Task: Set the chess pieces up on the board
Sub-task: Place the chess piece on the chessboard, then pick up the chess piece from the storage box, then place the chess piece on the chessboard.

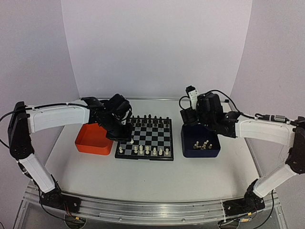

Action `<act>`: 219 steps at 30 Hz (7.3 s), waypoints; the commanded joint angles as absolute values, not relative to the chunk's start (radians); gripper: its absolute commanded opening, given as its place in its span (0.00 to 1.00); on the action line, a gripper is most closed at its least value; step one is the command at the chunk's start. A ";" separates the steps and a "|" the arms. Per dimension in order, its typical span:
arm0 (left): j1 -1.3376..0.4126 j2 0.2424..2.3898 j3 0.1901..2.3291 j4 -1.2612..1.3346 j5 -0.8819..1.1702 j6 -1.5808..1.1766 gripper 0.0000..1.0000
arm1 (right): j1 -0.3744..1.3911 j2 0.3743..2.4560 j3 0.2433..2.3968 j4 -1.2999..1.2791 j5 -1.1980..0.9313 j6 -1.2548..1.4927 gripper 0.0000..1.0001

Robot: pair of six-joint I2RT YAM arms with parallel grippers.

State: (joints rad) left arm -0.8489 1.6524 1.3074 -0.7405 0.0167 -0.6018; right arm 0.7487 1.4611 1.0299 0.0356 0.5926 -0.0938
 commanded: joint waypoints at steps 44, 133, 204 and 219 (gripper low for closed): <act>-0.853 1.839 1.291 -0.690 -0.099 -0.542 0.00 | 0.720 1.345 1.008 -0.121 0.739 0.133 0.93; -0.658 1.686 1.485 -0.632 -0.235 -0.630 1.00 | 0.434 1.926 1.425 -0.778 0.026 0.261 0.00; -0.655 1.637 1.392 -0.577 -0.200 -0.564 1.00 | 0.763 2.241 2.042 -1.116 -0.008 0.355 0.36; -0.654 1.646 1.422 -0.562 -0.207 -0.569 1.00 | 0.615 1.902 1.762 -1.089 0.282 0.349 0.82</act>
